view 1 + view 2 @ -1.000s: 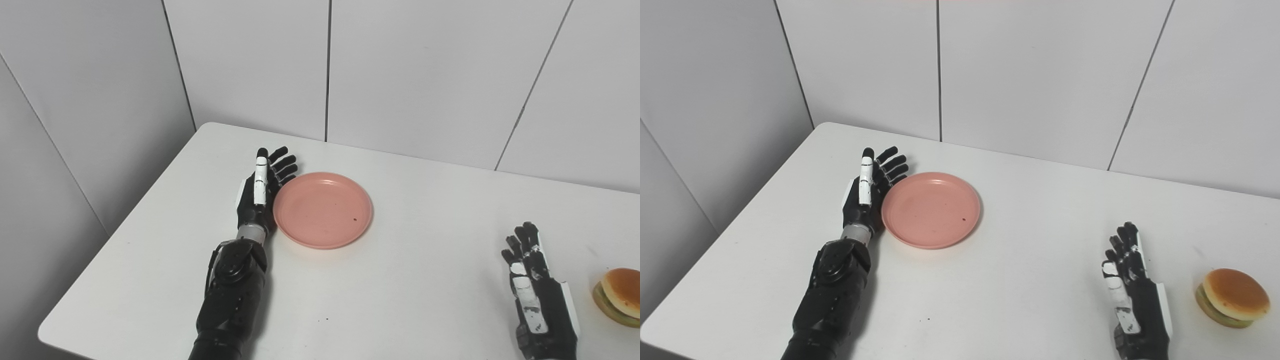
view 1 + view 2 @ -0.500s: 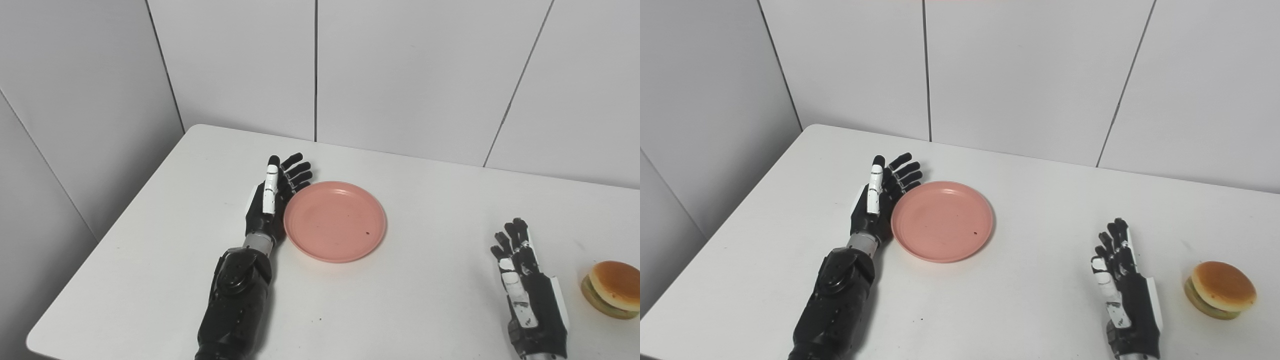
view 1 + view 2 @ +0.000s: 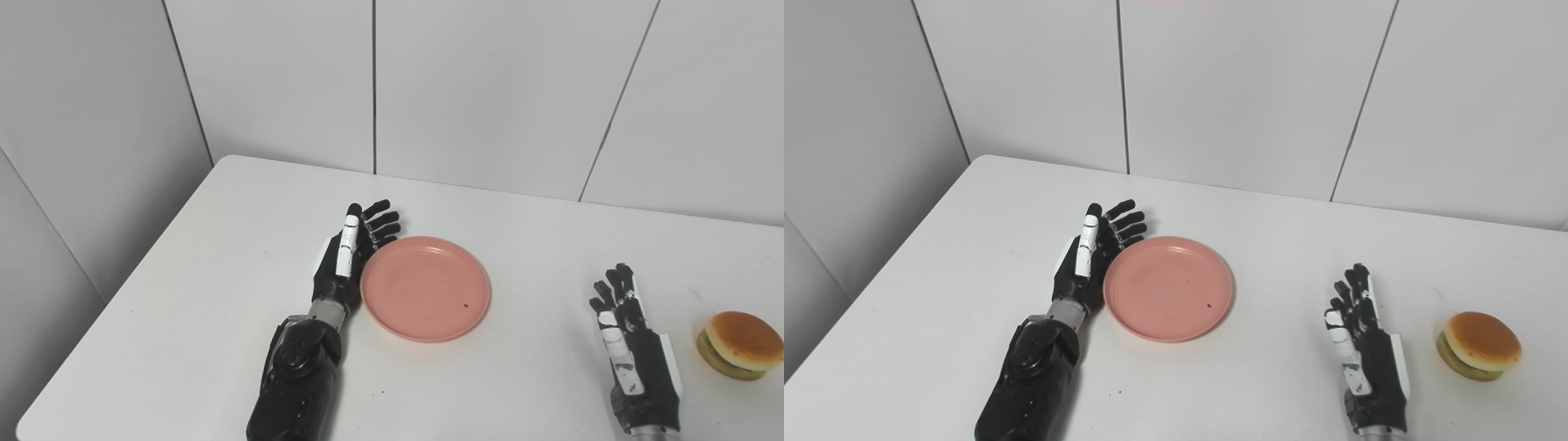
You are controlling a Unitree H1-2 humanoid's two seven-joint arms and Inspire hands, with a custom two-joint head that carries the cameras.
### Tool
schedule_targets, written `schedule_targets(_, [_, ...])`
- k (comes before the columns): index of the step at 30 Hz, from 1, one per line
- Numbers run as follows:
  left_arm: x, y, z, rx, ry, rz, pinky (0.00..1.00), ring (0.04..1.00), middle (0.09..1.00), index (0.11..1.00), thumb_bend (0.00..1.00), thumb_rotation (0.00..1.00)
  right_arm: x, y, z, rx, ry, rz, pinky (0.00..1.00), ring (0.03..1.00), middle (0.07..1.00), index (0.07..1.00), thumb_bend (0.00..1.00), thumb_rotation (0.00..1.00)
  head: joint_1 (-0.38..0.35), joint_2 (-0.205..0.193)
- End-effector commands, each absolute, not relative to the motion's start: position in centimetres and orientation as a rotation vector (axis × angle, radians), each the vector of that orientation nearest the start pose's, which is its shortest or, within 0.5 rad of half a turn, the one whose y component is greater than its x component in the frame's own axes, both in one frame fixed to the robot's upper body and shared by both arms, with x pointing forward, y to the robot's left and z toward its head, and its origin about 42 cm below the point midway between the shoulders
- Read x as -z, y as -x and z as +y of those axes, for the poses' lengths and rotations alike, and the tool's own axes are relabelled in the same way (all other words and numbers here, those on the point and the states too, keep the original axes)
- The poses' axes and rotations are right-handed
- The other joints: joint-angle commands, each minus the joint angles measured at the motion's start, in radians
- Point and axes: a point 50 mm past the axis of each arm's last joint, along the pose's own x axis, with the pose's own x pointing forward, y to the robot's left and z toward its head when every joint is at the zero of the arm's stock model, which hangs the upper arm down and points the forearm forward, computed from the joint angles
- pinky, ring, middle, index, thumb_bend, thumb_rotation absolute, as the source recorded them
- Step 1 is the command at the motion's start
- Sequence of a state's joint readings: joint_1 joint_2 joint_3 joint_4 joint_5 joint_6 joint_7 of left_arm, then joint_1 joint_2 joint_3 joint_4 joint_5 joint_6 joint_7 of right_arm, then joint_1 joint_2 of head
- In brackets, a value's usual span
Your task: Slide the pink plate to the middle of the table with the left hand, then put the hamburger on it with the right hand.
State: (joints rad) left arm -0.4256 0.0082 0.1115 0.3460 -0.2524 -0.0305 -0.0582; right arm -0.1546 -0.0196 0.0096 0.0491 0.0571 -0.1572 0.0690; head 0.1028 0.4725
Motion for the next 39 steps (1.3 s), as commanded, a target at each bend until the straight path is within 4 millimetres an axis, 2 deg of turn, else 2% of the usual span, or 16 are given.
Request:
schedule_targets(1, [-12.9,-40.6,19.8,0.067,0.252,-0.011,0.78,0.768,0.758,0.745,0.61,1.0,-12.1,-31.9,-19.2,-0.113,-0.062,-0.198,0.96,0.966,0.991,1.0,0.55,0.78,-0.007,0.0])
schedule_targets(6, [-13.0,-40.1,19.5,0.093,0.234,-0.001,0.79,0.774,0.76,0.745,0.6,1.0,-12.1,-31.8,-18.8,-0.104,-0.052,-0.212,0.96,0.968,0.996,1.0,0.51,0.79,-0.025,-0.007])
schedule_targets(17, [-12.4,-38.8,18.7,0.152,0.261,0.012,0.79,0.792,0.784,0.777,0.58,1.0,-12.6,-31.4,-18.2,-0.095,-0.056,-0.211,0.96,0.965,0.986,0.998,0.55,0.78,-0.048,-0.001])
schedule_targets(28, [-11.6,-38.0,17.5,0.187,0.241,0.017,0.79,0.788,0.777,0.767,0.59,1.0,-13.0,-31.5,-17.9,-0.093,-0.06,-0.218,0.98,0.97,0.986,0.988,0.52,0.79,-0.064,-0.004])
schedule_targets(39, [-11.1,-36.2,15.3,0.207,0.256,0.053,0.8,0.794,0.789,0.778,0.56,1.0,-12.9,-31.5,-17.2,-0.078,-0.056,-0.22,0.98,0.963,0.979,0.988,0.54,0.79,-0.091,-0.018])
